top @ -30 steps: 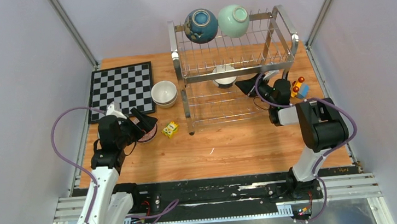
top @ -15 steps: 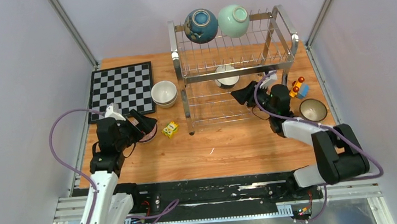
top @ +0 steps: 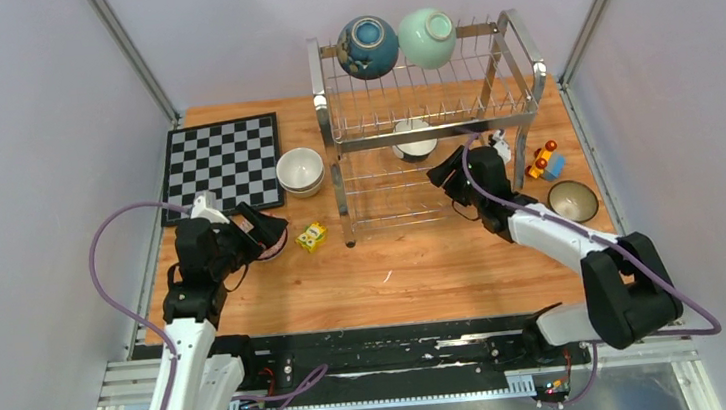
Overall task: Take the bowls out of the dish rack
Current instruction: Pick up the bowl from the dish rack.
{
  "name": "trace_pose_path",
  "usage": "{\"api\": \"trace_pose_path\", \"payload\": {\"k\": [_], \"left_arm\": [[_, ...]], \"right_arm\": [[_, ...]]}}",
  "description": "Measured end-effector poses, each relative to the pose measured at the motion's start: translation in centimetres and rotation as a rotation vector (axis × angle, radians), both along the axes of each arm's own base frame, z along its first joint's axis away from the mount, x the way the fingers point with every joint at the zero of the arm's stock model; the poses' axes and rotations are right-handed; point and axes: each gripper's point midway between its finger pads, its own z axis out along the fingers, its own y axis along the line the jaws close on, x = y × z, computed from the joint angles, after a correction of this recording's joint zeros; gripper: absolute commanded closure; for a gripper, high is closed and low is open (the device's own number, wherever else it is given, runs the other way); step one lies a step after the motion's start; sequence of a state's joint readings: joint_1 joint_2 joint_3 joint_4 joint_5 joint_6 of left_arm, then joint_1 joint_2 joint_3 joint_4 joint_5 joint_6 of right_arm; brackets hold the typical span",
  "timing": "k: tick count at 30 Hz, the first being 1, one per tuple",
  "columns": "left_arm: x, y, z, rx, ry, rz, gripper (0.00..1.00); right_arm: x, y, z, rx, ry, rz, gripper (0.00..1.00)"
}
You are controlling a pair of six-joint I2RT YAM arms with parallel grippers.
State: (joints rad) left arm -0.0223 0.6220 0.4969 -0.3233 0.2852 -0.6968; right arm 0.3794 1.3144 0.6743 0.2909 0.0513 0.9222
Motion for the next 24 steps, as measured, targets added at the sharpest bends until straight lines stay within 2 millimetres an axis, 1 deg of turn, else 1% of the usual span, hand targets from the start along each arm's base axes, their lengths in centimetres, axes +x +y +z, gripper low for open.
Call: {"api": "trace_pose_path", "payload": {"k": [4,11,19,22,24], "left_arm": [[-0.1,0.0,-0.1,-0.005,0.007,0.002,0.02],[-0.3,0.0,-0.3,-0.006,0.018,0.002,0.02],[-0.4,0.0,-0.3,-0.004,0.015,0.002,0.02],[-0.6,0.0,-0.6,0.002,0.023,-0.001,0.02],[-0.8,0.0,-0.8,0.005,0.026,-0.003,0.02]], "right_arm": [[0.8,-0.5,-0.8,0.024,0.069,-0.104,0.4],[3.1,-0.6,-0.5,0.098,0.093,-0.249,0.39],[4.7,-0.6,-2.7,0.176,0.139,-0.36,0.39],[5.3,-0.6,-2.6,0.207,0.124,-0.382,0.39],[5.8,-0.6,-2.0,0.235,0.098,-0.396,0.4]]}}
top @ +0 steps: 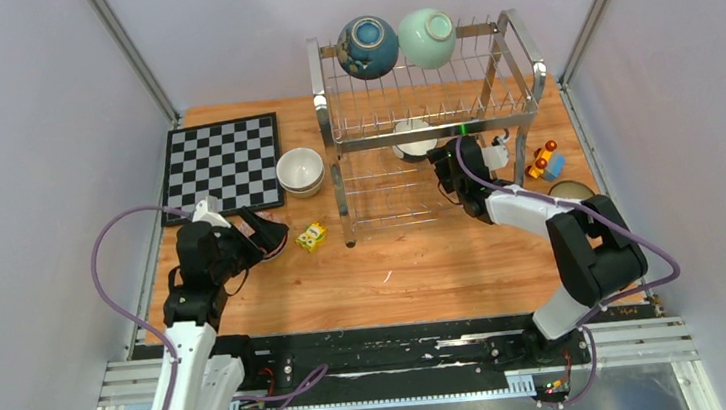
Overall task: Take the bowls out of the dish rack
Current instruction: Pick up the bowl from the dish rack.
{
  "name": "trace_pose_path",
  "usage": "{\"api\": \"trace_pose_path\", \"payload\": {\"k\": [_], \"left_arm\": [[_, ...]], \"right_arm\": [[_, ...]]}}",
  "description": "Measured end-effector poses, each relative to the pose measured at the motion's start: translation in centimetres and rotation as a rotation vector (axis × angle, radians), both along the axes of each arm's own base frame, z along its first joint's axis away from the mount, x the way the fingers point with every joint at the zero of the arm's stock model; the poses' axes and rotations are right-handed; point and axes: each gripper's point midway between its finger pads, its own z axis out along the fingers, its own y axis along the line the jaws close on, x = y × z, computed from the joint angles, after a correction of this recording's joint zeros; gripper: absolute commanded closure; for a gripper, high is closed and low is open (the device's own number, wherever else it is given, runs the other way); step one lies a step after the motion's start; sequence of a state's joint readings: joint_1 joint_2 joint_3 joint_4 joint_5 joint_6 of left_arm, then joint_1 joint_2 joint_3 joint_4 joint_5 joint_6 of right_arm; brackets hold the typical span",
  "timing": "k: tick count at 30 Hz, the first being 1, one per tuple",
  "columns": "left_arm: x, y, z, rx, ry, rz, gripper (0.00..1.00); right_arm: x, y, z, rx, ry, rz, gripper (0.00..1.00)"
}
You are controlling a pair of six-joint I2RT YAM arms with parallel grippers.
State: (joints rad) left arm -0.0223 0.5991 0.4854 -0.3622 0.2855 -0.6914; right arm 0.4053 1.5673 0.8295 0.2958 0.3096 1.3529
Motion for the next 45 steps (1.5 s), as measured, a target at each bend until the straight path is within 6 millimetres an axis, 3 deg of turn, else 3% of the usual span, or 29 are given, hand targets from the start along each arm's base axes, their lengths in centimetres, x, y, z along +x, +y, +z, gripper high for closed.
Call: {"api": "trace_pose_path", "payload": {"k": [6,14,19,30,34,43,45], "left_arm": [[-0.2,0.0,-0.6,0.004,0.015,-0.002,0.02],[-0.4,0.0,-1.2,0.004,0.03,-0.001,0.02],[-0.4,0.1,-1.3,0.006,0.03,-0.001,0.02],[-0.5,0.1,-1.1,0.007,0.025,-0.002,0.02],[-0.6,0.1,-1.0,0.008,0.02,-0.001,0.02],[-0.8,0.1,-1.1,0.007,0.026,-0.001,0.02],[-0.8,0.1,-1.1,0.007,0.026,-0.001,0.02]], "right_arm": [[1.2,0.2,1.2,0.053,-0.073,-0.029,0.41],[1.9,0.1,-1.5,0.047,-0.027,-0.037,0.49],[2.8,0.1,-1.3,0.05,-0.038,-0.042,0.47],[4.4,1.1,-0.8,0.067,-0.046,0.001,0.69],[4.6,1.2,-1.2,0.069,-0.034,0.01,0.74],[4.1,1.4,-3.2,0.055,0.034,0.045,1.0],[4.0,1.6,-3.3,0.058,0.038,0.06,1.0]]}}
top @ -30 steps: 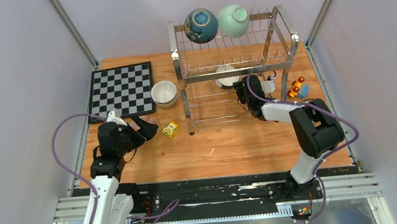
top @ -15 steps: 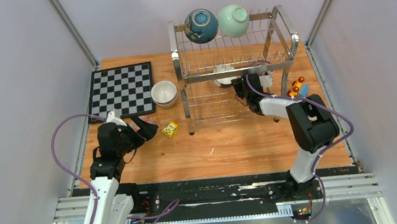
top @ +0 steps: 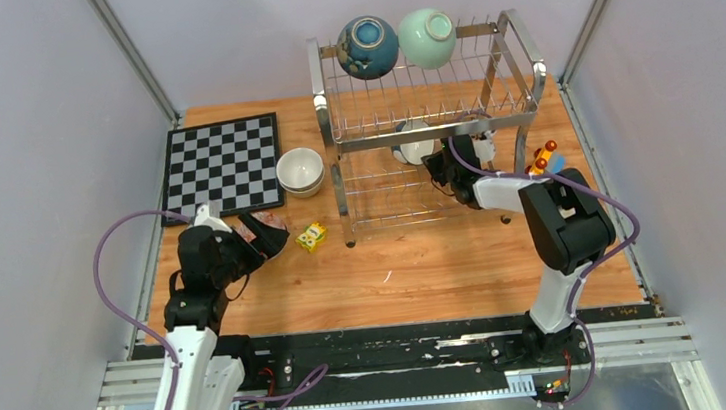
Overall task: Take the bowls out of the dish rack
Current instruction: Pick up the bowl from the dish rack.
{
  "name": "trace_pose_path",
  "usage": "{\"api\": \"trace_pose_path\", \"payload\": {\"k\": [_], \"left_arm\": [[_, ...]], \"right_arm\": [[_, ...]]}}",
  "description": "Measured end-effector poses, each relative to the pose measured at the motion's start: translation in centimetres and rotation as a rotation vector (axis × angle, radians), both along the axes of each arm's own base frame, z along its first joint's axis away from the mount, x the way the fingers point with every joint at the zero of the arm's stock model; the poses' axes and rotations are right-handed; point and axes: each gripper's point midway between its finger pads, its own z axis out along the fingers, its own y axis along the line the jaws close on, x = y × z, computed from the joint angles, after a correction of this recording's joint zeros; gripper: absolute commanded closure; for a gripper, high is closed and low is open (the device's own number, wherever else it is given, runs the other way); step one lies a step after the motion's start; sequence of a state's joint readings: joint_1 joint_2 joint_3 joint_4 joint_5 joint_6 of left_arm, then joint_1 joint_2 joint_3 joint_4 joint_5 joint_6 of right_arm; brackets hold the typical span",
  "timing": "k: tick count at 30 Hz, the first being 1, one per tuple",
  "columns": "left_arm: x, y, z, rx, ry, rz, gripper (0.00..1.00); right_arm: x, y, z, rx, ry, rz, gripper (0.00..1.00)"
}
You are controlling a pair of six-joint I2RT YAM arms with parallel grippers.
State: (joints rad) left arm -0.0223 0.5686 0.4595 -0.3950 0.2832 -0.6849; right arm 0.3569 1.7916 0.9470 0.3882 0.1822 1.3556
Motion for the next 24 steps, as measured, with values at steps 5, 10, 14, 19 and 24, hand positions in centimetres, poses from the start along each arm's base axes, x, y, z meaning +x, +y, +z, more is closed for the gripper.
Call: {"api": "trace_pose_path", "payload": {"k": [5,10,14,19,24], "left_arm": [[-0.2,0.0,0.0,0.0,0.002,0.0,0.02],[-0.3,0.0,0.1,-0.001,-0.003,0.001,0.02],[-0.3,0.0,0.3,-0.005,-0.001,0.004,0.02],[0.0,0.0,2.0,-0.006,-0.035,0.006,0.02],[0.2,0.0,3.3,-0.013,-0.061,0.01,0.02]], "right_arm": [[-0.1,0.1,0.0,-0.004,0.001,0.026,1.0],[-0.3,0.2,0.3,-0.02,-0.005,0.062,1.0],[-0.9,0.7,1.1,-0.023,-0.012,0.106,1.0],[-1.8,0.9,3.1,-0.013,-0.049,0.145,1.0],[-3.0,1.2,4.6,-0.009,-0.077,0.188,1.0]]}}
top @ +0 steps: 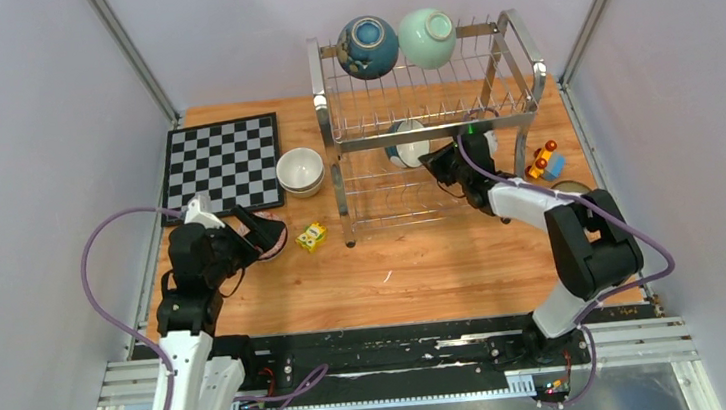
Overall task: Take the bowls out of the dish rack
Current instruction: Pick up the bowl from the dish rack.
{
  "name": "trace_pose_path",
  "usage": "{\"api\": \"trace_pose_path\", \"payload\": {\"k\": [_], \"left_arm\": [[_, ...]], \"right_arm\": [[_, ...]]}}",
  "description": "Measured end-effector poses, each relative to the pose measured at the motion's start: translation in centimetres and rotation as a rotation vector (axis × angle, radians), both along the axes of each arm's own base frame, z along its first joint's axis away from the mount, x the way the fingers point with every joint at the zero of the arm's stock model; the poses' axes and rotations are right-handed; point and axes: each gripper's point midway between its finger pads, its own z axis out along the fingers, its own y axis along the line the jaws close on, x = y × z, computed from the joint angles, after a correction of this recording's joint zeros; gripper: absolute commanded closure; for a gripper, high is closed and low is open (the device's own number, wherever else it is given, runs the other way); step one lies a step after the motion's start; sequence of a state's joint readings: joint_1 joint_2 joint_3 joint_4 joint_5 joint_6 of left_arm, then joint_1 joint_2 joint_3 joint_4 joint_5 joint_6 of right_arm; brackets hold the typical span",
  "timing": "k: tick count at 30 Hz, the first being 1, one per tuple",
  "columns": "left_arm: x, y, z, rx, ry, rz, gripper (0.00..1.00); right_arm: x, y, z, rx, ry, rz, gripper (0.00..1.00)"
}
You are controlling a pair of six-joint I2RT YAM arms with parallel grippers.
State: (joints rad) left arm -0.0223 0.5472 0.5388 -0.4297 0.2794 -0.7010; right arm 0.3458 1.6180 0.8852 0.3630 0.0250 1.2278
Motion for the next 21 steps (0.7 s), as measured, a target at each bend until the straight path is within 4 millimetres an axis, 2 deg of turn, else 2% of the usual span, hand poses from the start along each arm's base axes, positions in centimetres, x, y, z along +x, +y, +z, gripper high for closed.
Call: {"api": "trace_pose_path", "payload": {"k": [4,9,14,17,21], "left_arm": [[-0.1,0.0,0.2,-0.011,0.005,0.006,0.02],[-0.4,0.0,0.0,-0.015,0.016,0.015,0.02],[-0.4,0.2,0.1,-0.023,0.017,0.031,0.01],[-0.3,0.3,0.2,-0.033,0.016,0.043,0.01],[0.0,0.4,1.1,-0.045,0.005,0.062,0.0]], "right_arm": [[-1.6,0.3,-0.3,-0.006,0.01,0.053,1.0],[-4.6,0.3,-1.2,-0.038,0.05,0.134,1.0],[-7.7,0.9,0.1,-0.068,0.027,0.25,1.0],[-10.0,1.7,1.2,-0.105,-0.014,0.327,1.0],[-14.3,2.9,1.4,-0.169,-0.051,0.454,1.0]]}}
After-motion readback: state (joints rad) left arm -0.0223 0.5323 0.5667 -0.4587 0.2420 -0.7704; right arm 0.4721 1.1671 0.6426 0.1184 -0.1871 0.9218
